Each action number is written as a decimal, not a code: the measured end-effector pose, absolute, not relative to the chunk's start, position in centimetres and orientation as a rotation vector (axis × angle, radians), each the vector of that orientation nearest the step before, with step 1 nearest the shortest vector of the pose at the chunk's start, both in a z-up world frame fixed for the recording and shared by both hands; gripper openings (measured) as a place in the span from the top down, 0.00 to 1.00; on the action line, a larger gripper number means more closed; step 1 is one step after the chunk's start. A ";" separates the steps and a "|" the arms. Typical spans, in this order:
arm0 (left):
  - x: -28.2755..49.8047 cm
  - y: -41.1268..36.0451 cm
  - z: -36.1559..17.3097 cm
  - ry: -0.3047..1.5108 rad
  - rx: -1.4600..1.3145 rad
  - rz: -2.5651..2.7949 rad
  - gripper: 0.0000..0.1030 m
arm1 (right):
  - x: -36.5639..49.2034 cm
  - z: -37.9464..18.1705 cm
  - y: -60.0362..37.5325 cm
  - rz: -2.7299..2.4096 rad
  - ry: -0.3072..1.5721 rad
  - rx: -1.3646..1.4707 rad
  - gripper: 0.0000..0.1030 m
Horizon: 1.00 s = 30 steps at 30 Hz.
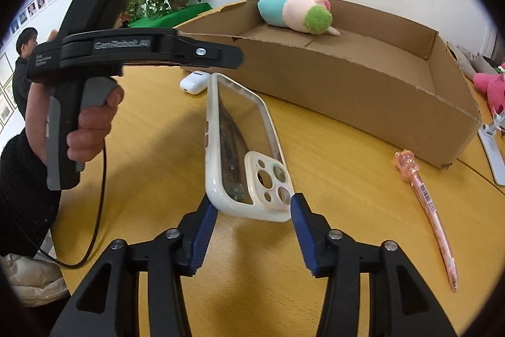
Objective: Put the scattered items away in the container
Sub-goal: 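Lift the white phone case off the table with the right tool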
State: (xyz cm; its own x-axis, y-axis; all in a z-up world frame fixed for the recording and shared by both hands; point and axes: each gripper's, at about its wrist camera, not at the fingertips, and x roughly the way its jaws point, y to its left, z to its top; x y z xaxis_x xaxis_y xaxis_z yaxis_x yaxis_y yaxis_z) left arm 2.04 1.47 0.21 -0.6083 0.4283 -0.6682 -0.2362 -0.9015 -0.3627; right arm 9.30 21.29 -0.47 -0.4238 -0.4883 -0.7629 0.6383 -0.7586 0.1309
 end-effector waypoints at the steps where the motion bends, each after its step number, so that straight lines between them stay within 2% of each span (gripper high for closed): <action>1: 2.0 1.5 0.0 -0.339 -1.142 2.495 0.30 | 9.2 -0.4 21.2 -2.187 0.228 1.082 0.56; 6: 1.8 2.5 -0.8 -0.280 -1.194 2.472 0.34 | 10.3 -0.2 19.3 -2.182 0.356 0.998 0.70; 10: 1.7 2.9 -0.6 -0.305 -1.186 2.437 0.37 | 10.5 -0.1 19.4 -2.129 0.265 1.008 0.77; 17: 1.5 3.9 0.4 -0.263 -1.185 2.427 0.37 | 9.0 -0.9 21.0 -2.060 -0.093 1.100 0.79; 19: 1.4 4.6 0.6 -0.236 -1.191 2.420 0.39 | 8.9 -0.9 21.0 -2.072 -0.100 1.098 0.81; 24: 0.8 6.3 0.9 -0.188 -1.215 2.396 0.54 | 9.2 -0.6 20.2 -2.135 -0.051 1.083 0.85; 30: 0.5 7.2 1.3 -0.166 -1.234 2.392 0.56 | 9.6 0.3 20.8 -2.213 -0.072 1.005 0.87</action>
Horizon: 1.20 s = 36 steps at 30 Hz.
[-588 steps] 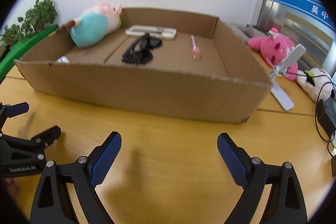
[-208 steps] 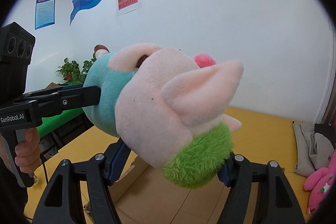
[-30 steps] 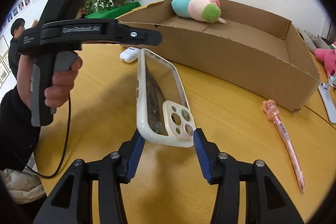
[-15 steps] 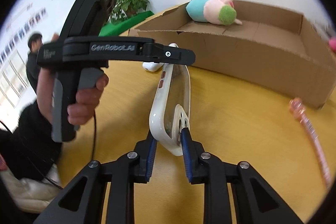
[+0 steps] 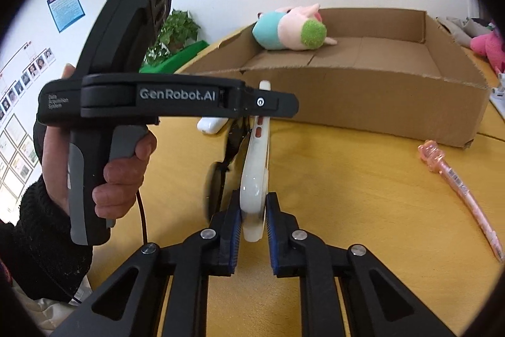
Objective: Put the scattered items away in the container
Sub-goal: 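Lift the white phone case off the table with the right tool, then carry the phone case over the box with the right tool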
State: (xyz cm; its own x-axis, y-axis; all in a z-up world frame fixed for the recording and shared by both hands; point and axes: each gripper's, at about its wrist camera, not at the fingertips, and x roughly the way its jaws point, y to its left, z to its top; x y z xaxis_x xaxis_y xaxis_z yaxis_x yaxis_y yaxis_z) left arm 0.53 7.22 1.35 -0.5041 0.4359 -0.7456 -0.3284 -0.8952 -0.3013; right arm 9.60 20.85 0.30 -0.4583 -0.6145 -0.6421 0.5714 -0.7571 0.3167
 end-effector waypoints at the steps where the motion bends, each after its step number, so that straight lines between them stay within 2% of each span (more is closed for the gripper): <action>1: 0.5 7.2 1.5 -0.173 -1.238 2.387 0.56 | 9.7 0.5 20.9 -2.224 -0.064 0.990 0.87; 8: 1.2 6.8 3.2 -0.229 -1.229 2.380 0.65 | 10.4 1.9 20.4 -2.236 -0.011 0.922 0.87; 15: 3.6 6.2 8.3 -0.232 -1.072 2.436 0.74 | 12.1 5.0 20.0 -2.234 0.020 0.784 0.85; 27: 1.0 5.6 16.5 -0.177 -0.880 2.487 0.78 | 9.4 10.9 19.0 -2.319 0.009 0.633 0.84; 36: -5.7 5.6 22.6 -0.098 -0.780 2.490 0.79 | 3.2 15.9 18.3 -2.380 -0.001 0.582 0.84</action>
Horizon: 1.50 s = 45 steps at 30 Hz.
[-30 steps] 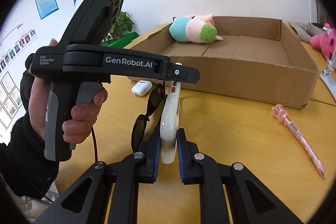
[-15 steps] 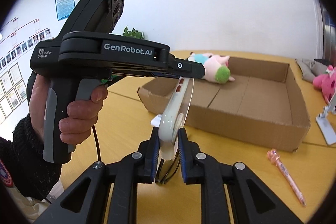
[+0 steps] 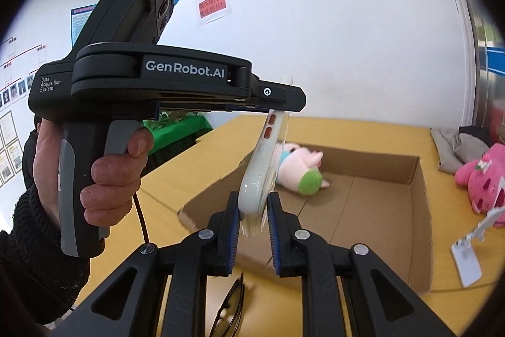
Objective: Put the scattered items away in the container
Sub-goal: 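Carry the phone case over the box with the right tool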
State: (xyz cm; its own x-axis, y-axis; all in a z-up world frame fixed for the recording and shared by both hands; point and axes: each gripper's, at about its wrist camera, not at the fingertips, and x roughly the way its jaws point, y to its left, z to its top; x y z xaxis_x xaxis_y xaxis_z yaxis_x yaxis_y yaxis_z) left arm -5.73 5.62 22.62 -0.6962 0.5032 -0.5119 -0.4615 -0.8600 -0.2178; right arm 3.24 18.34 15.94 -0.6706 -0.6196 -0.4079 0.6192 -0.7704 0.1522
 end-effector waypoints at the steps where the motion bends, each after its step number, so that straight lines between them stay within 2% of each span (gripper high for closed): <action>1: -6.5 5.6 23.1 -0.093 -0.773 2.489 0.79 | 2.5 16.6 18.2 -2.386 -0.001 0.574 0.84; 8: -13.4 6.1 26.0 -0.056 -0.773 2.473 0.80 | -3.4 19.2 17.9 -2.392 -0.032 0.581 0.85; 15: -19.9 6.5 24.8 -0.101 -0.832 2.416 0.82 | -9.3 18.8 17.8 -2.405 -0.074 0.634 0.85; 35: -32.4 10.2 8.3 -0.128 -1.269 2.285 0.85 | -21.5 4.6 17.8 -2.318 -0.176 1.051 0.84; 42: -32.9 11.1 6.4 -0.121 -1.283 2.267 0.88 | -23.2 0.7 18.9 -2.289 -0.290 1.217 0.83; 45: -32.1 11.2 6.3 -0.098 -1.280 2.285 0.88 | -22.7 0.4 19.5 -2.283 -0.316 1.227 0.87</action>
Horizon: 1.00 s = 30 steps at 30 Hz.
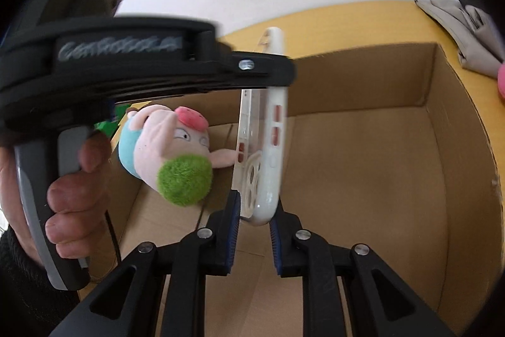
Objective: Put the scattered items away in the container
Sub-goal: 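Carry the phone case over the box with the right tool, then open the right tool to drop the phone case into the box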
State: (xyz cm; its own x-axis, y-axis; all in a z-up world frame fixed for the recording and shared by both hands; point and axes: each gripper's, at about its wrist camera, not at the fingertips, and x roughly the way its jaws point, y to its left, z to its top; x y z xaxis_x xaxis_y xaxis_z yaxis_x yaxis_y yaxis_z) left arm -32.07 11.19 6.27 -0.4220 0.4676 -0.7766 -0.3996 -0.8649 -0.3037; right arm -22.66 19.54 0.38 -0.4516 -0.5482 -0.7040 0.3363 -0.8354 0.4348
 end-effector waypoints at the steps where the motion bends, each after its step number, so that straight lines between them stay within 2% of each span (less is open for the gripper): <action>1: -31.9 11.2 6.1 -0.097 -1.281 2.290 0.88 | -22.3 0.3 19.5 -2.274 -0.316 1.231 0.87; 12: -32.7 12.0 2.5 -0.035 -1.405 2.298 0.88 | -23.9 -0.8 18.7 -2.233 -0.332 1.377 0.86; 20: -32.4 12.4 2.1 0.007 -1.411 2.335 0.87 | -24.5 -1.4 20.1 -2.248 -0.434 1.433 0.78; 22: -31.6 12.2 3.2 0.007 -1.361 2.351 0.79 | -24.1 -0.3 20.5 -2.271 -0.438 1.419 0.59; 24: -30.5 11.8 5.1 0.009 -1.294 2.396 0.50 | -23.3 1.3 21.0 -2.330 -0.407 1.379 0.55; 25: -29.9 11.4 6.1 0.005 -1.256 2.419 0.42 | -22.8 2.0 21.2 -2.359 -0.386 1.362 0.54; 26: -28.9 10.9 7.6 -0.007 -1.198 2.447 0.30 | -22.2 2.8 21.5 -2.388 -0.366 1.346 0.53; 27: -28.1 10.3 8.8 -0.018 -1.154 2.467 0.25 | -21.6 3.4 21.8 -2.408 -0.356 1.332 0.51; 30: -24.6 8.4 12.3 -0.012 -1.025 2.534 0.19 | -18.7 5.6 22.5 -2.491 -0.302 1.264 0.48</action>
